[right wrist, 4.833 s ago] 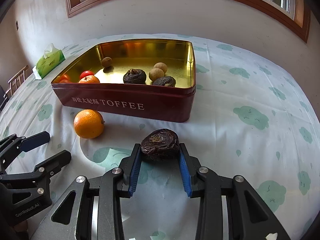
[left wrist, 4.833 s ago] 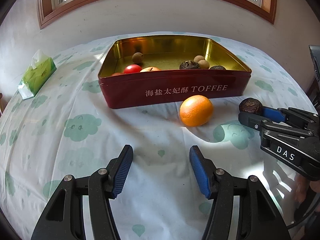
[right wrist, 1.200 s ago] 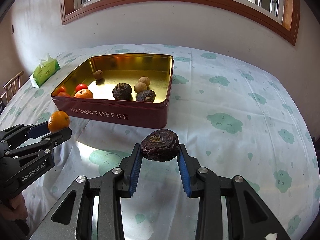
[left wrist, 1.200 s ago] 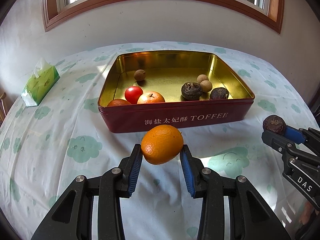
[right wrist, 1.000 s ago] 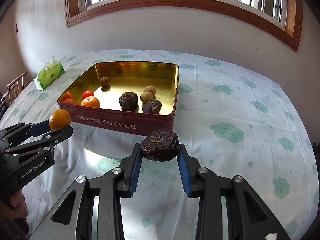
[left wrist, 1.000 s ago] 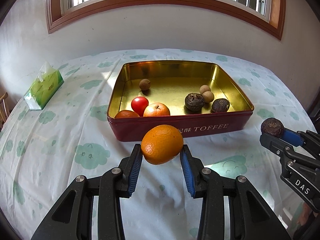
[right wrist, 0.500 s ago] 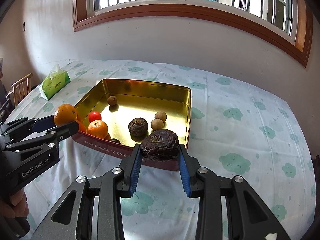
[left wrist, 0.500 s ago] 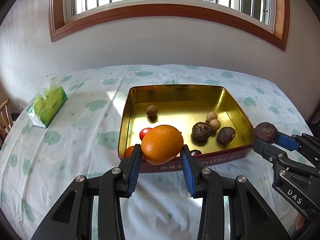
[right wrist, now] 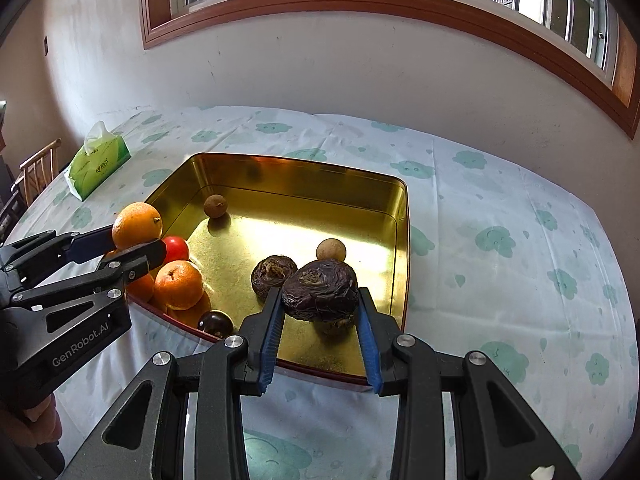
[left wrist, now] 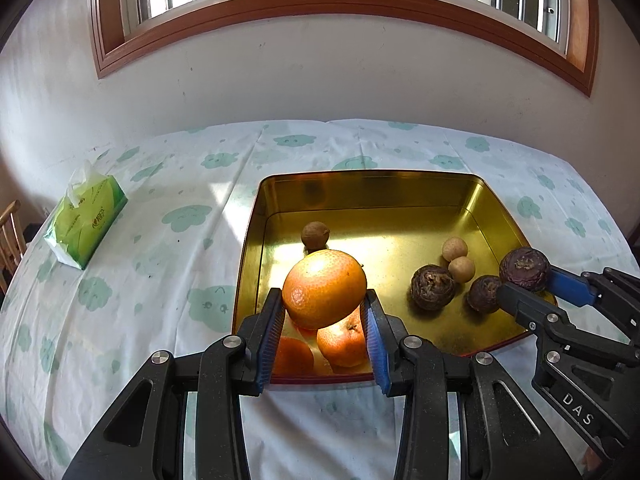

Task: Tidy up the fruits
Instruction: 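Carry the tangerine and wrinkled fruit with both tools over the red tin, then open the left tool to drop the tangerine while the right tool releases the wrinkled fruit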

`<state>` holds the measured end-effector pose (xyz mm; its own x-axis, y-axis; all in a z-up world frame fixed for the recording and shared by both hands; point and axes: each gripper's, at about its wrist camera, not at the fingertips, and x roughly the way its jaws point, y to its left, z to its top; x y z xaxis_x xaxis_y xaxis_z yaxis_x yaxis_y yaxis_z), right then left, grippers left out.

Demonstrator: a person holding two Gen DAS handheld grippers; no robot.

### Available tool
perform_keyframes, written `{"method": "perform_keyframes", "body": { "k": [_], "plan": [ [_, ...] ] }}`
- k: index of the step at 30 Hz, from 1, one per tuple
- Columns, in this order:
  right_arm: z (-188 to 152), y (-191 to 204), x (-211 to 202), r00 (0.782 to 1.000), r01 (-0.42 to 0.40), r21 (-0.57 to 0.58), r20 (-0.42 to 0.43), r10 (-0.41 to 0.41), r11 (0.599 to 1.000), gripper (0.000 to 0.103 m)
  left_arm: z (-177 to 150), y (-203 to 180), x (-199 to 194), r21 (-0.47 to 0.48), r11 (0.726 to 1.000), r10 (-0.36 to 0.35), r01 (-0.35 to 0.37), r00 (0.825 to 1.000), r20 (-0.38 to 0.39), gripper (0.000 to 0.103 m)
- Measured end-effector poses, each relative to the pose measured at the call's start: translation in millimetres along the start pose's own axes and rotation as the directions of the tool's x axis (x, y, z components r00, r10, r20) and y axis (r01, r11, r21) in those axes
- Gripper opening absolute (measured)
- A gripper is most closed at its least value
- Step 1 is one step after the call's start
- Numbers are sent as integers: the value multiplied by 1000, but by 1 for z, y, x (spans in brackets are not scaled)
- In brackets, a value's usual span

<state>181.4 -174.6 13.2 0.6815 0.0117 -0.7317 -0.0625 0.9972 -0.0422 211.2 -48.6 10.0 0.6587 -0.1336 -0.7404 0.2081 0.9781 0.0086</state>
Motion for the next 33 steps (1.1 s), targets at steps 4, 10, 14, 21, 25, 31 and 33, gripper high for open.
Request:
{"method": "perform_keyframes", "body": {
  "k": [4,10,14,21,25,31,33],
  "plan": [
    [4,0,10,1000,0,0,-13,0,1000,33,3,2,11,4,1000,15,-15,1000,-7,40],
    [7,1,23,1000,-5,-1,-29,5,1000,33,5,4,25,3,1000,22,-22,999,-29,40],
    [8,0,29,999,-8,7,-36,8,1000,33,5,4,31,1,1000,26,-26,999,-38,40],
    [9,-3,40,998,-4,18,-56,5,1000,33,4,6,38,1,999,40,-40,998,-39,40],
    [9,-4,44,998,4,23,-57,-3,1000,33,6,6,41,3,999,49,-49,998,-35,40],
    [11,-5,47,998,4,24,-59,-2,1000,33,8,6,47,7,998,56,-55,997,-45,40],
    [11,-4,47,998,3,21,-59,-1,1000,33,6,5,49,9,998,57,-56,997,-52,40]
  ]
}}
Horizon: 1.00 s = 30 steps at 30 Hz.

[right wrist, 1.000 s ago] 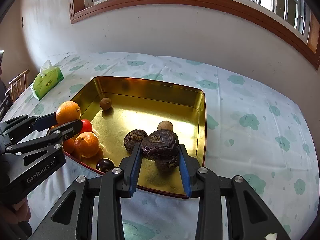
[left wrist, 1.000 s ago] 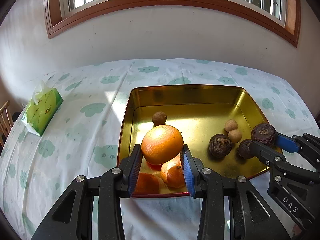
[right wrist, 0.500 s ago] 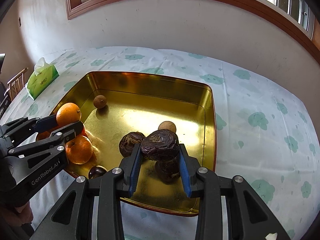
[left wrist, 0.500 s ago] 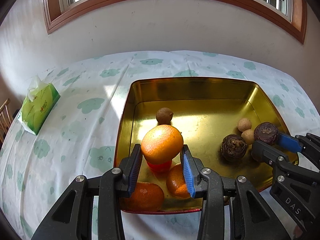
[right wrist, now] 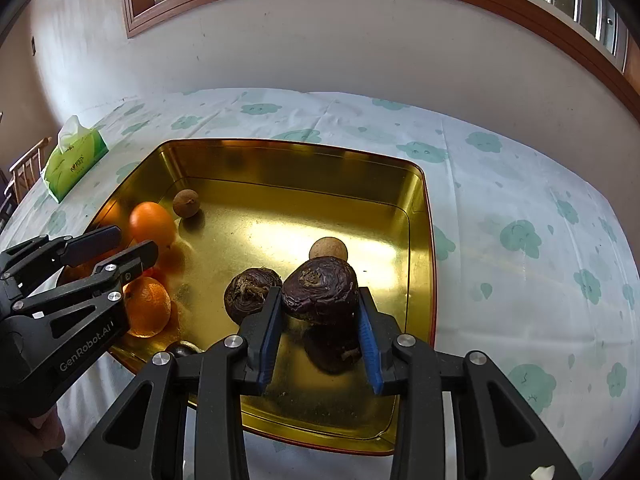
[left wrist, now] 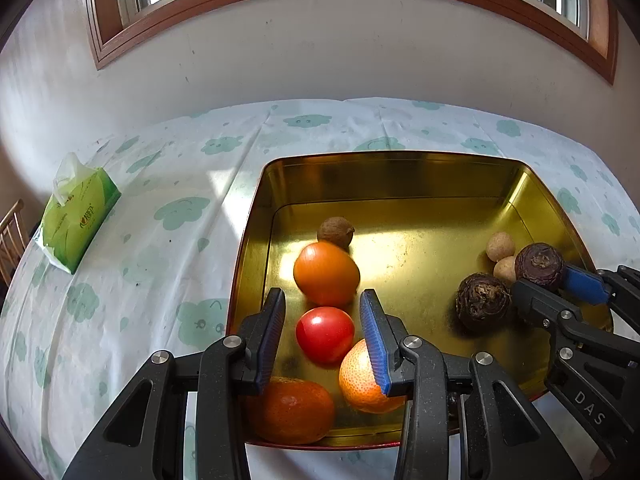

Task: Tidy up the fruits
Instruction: 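Open the left tool to drop the tangerine while the right tool releases the wrinkled fruit, then withdraw both open tools from the tin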

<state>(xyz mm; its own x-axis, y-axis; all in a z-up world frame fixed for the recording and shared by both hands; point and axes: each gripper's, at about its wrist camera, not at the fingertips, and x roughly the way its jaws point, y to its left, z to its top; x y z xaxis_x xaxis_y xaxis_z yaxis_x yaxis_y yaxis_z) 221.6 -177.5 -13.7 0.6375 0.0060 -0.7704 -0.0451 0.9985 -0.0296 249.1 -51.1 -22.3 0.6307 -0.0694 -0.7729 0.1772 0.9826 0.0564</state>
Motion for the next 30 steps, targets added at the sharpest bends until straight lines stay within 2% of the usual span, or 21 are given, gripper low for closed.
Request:
{"method": "perform_keyframes", "body": {
  "k": [22,26,30],
  "plan": [
    [-1,1,-2,1000,-10,9,-3,10,1000,36,-2,-4,-9,20,1000,-3,3,1000,15,40],
    [0,5,-5,1000,-4,3,5,4,1000,41,-3,-4,-14,20,1000,-9,9,1000,17,40],
    [-1,7,-11,1000,-3,2,13,3,1000,43,-6,-4,-21,19,1000,-13,12,1000,19,40]
  ]
}}
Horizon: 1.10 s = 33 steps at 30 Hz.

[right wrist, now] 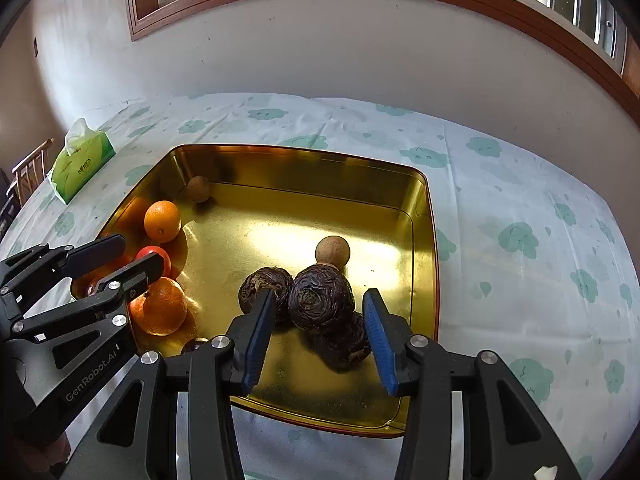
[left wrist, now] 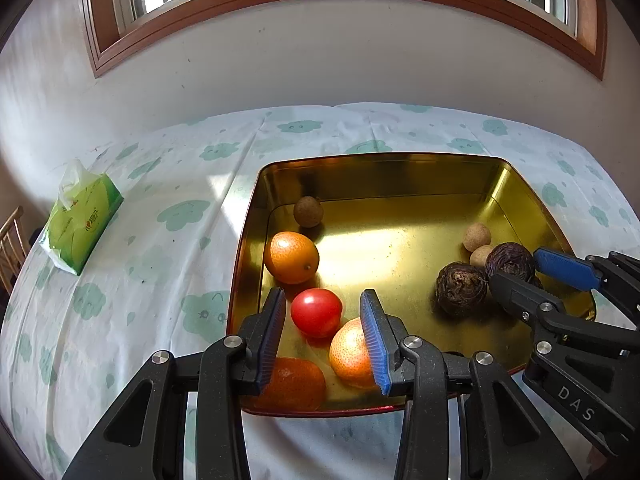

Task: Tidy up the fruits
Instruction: 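Withdraw both open tools from the tin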

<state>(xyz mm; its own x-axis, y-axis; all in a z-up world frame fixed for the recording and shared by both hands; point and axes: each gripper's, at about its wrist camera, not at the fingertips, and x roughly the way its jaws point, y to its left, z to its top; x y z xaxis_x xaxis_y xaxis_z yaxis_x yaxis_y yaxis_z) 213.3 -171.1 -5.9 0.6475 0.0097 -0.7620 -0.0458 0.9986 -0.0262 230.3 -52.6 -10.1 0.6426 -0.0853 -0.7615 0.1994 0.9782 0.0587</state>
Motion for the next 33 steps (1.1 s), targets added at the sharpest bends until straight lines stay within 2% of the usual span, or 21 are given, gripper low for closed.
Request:
{"method": "perform_keyframes", "body": {
  "k": [12,17,33],
  "plan": [
    [-14,4,-39,1000,-9,38,27,8,999,46,-18,9,-35,-53,998,18,-18,1000,7,40],
    [-30,5,-56,1000,-3,66,31,1,998,57,-33,11,-54,-60,998,39,-37,999,22,41],
    [-72,17,-81,999,18,62,37,-20,998,57,-70,8,-82,-75,996,43,-42,999,11,41]
  ]
}}
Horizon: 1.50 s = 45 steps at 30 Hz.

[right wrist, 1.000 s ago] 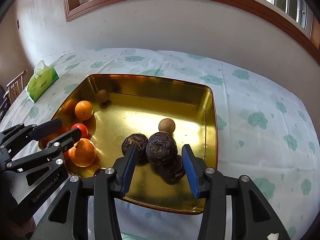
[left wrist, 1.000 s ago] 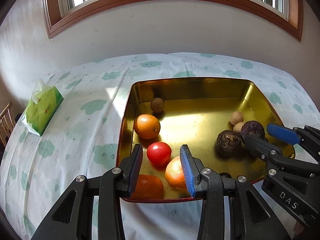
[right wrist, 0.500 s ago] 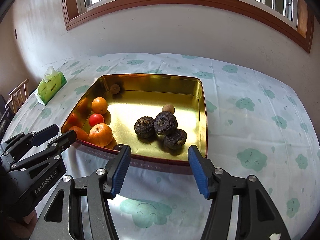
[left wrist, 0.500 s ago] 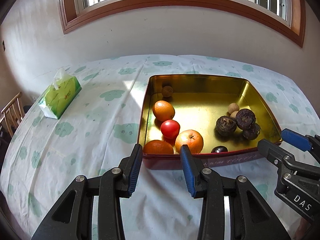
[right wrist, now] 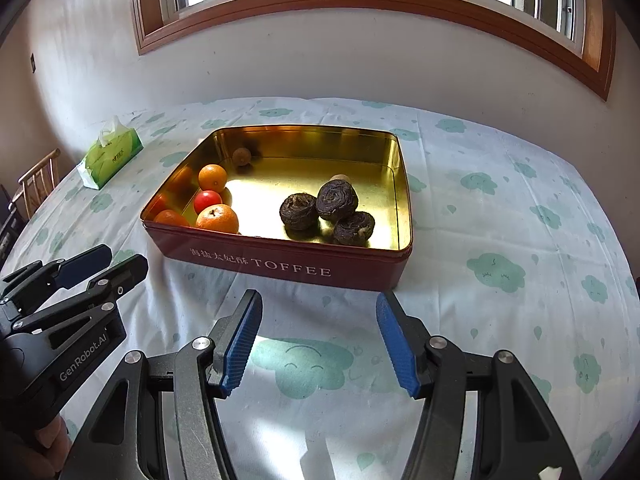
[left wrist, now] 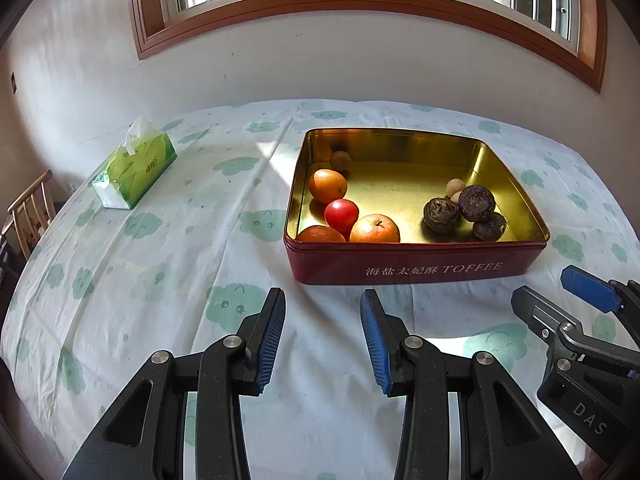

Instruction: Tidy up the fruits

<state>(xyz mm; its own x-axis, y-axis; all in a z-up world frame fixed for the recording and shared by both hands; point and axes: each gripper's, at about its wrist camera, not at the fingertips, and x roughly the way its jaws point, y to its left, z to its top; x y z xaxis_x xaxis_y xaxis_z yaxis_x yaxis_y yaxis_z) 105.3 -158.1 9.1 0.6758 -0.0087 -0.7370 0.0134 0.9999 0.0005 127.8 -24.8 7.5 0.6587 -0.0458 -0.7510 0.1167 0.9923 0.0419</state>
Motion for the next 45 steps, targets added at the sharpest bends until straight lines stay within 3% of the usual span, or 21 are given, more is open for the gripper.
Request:
{"method": "perform_keyframes", "body": {
  "k": [22,45],
  "plan": [
    [-30,7,-27,999,36,6,37,-36,999,59,-35,-8,-21,31,999,-32,32,999,12,41],
    [-36,5,-29,999,30,15,31,-31,999,59,-38,-11,-28,33,999,-30,30,999,20,41]
  ]
}}
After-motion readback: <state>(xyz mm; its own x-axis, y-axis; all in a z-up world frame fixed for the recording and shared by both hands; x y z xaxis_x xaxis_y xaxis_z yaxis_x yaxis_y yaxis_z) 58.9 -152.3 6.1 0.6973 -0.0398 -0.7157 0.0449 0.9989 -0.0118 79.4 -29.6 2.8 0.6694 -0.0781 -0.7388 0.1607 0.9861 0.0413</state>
